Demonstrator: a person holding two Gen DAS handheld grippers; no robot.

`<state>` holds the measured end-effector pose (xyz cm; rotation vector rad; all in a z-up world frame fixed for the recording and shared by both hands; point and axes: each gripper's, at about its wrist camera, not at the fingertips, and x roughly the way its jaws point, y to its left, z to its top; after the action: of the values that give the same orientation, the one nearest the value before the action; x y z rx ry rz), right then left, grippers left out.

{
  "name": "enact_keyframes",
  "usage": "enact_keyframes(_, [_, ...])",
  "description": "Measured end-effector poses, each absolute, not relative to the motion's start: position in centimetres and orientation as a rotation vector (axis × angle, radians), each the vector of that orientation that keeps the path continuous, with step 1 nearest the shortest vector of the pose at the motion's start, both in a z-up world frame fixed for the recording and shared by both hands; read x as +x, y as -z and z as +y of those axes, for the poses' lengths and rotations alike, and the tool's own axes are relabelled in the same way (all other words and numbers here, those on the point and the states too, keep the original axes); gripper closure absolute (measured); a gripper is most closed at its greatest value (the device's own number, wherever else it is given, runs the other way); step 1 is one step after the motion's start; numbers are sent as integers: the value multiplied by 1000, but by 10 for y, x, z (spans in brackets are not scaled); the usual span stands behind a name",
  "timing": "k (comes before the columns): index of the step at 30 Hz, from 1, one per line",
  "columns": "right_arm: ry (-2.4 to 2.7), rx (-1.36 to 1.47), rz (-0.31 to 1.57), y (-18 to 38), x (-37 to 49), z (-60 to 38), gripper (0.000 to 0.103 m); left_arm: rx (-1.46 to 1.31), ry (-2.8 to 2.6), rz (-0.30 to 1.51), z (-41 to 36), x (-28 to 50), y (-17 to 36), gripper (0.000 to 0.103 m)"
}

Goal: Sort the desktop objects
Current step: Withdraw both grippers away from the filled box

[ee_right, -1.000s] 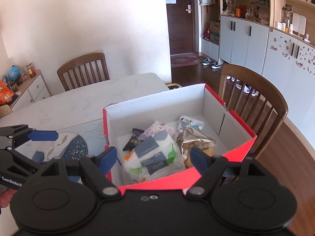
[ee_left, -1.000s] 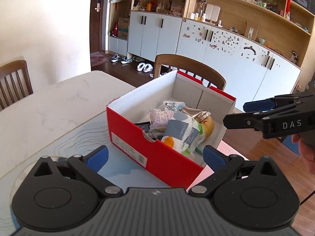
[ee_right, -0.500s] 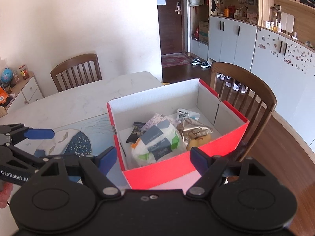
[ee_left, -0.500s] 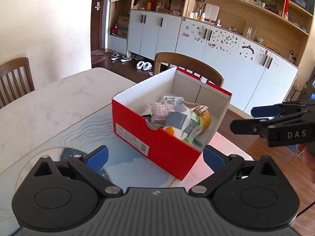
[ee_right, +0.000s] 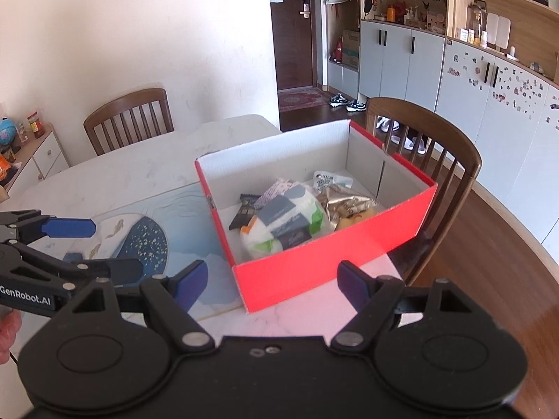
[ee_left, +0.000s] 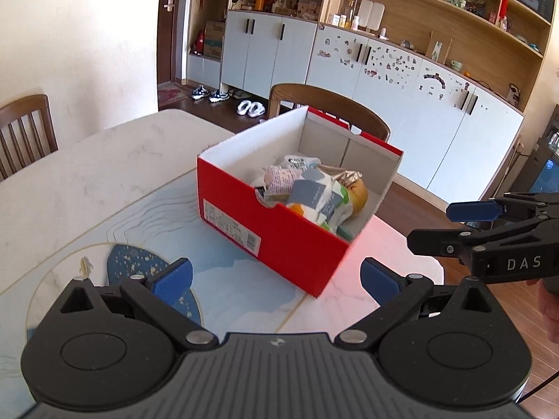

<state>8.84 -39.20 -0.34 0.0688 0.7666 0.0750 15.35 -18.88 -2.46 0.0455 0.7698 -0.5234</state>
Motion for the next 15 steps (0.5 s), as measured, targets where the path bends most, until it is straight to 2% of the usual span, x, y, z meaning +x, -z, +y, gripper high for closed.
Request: enact_keyframes(15, [-81,64,792,12,71,-384,22,77,495,822,-188,141,34,0])
